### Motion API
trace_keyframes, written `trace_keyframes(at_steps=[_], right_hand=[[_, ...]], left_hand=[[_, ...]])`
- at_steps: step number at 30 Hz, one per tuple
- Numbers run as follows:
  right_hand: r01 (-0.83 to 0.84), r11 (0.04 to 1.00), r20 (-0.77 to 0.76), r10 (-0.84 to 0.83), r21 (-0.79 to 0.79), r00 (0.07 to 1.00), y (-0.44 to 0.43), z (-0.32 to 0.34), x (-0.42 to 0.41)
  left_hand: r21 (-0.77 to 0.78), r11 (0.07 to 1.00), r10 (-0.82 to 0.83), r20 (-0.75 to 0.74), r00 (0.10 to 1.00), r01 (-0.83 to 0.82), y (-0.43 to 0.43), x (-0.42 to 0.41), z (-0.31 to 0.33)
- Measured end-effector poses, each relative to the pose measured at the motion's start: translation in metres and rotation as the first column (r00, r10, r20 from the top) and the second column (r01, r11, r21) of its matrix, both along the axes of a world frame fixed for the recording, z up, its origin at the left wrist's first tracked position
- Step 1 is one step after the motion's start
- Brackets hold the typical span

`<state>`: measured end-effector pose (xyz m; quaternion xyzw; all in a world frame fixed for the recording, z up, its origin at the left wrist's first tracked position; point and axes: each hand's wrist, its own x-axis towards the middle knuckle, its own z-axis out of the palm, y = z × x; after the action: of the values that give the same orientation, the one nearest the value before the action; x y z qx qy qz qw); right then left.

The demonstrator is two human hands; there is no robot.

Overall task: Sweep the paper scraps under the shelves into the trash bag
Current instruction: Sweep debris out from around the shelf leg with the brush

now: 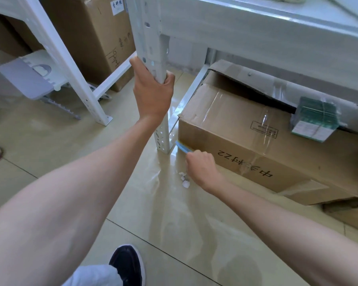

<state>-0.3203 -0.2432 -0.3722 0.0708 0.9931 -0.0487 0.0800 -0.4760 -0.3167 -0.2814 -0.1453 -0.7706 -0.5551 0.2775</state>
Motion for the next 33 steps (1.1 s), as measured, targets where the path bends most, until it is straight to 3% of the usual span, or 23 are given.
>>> trace_keyframes(at_steps=[4, 12, 16, 25, 33], right_hand=[[-0.002, 1.0, 0.003, 0.002, -0.009, 1.0, -0.009, -0.007, -0.024], [-0.228, 0.974, 0.12, 0.228, -0.011, 0.966, -0.026, -0.033, 0.004], [-0.197, 0.98, 0.102, 0.196, -0.001, 0.975, -0.026, -0.016, 0.018], [-0.308, 0.949, 0.008, 0.309, -0.068, 0.951, -0.087, 0.013, -0.004], [-0.278, 0.956, -0.089, 0.27, -0.089, 0.959, -0.137, 0.001, -0.076]], left_hand=[[0.025, 0.999, -0.025, -0.028, 0.999, 0.026, 0.0, 0.003, 0.002], [0.005, 1.0, -0.021, -0.015, 1.0, 0.021, -0.001, 0.003, 0.002], [0.0, 0.999, -0.047, 0.015, 0.999, 0.047, -0.003, 0.007, 0.006], [-0.003, 0.965, -0.256, 0.186, 0.949, 0.261, -0.025, 0.008, 0.027], [-0.081, 0.886, -0.4, 0.365, 0.841, 0.457, -0.051, -0.013, 0.058]])
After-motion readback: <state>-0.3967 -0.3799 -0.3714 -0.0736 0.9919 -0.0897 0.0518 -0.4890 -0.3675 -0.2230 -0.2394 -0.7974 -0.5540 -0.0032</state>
